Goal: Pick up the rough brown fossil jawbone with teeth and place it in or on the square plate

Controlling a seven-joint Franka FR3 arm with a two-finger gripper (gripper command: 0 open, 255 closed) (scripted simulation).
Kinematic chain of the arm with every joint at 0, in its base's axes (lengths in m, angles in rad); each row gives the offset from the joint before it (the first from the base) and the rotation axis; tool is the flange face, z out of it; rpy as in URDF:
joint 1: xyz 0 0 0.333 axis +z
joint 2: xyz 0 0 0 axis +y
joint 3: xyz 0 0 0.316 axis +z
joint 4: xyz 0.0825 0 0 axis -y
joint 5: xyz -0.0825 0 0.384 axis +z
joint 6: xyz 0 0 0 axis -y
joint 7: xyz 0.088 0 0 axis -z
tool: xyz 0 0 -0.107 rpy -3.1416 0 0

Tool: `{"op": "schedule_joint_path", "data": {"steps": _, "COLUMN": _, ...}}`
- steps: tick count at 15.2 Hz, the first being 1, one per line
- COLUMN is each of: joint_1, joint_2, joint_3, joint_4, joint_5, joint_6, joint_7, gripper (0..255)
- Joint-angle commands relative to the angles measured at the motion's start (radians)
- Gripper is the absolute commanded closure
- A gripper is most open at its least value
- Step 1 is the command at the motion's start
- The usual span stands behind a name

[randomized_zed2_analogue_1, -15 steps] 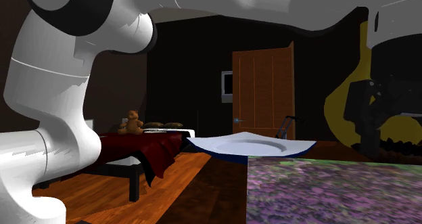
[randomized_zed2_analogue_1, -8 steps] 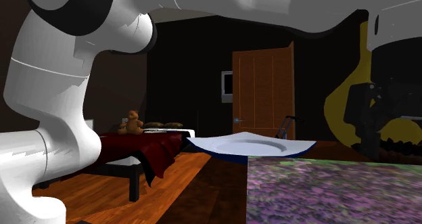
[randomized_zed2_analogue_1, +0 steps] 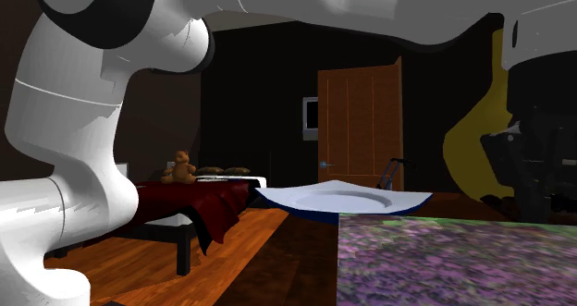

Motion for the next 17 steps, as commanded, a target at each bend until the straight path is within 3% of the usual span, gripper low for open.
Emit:
{"op": "schedule_joint_path", "data": {"steps": 1, "joint_1": 0.0, "joint_2": 0.0, "joint_3": 0.0, "joint_4": 0.0, "joint_5": 0.0, "joint_6": 0.0, "joint_7": 0.0, "gripper": 255}}
{"op": "schedule_joint_path", "data": {"steps": 9, "joint_1": 0.012, "joint_2": 0.021, "joint_3": 0.001, "joint_4": 0.127, "joint_5": -0.006, "joint_6": -0.106, "joint_7": 0.0, "gripper": 255}}
{"op": "schedule_joint_path", "data": {"steps": 17, "joint_1": 0.039, "joint_2": 0.077, "joint_3": 0.001, "joint_4": 0.325, "joint_5": -0.022, "joint_6": -0.248, "joint_7": 0.001, "gripper": 255}}
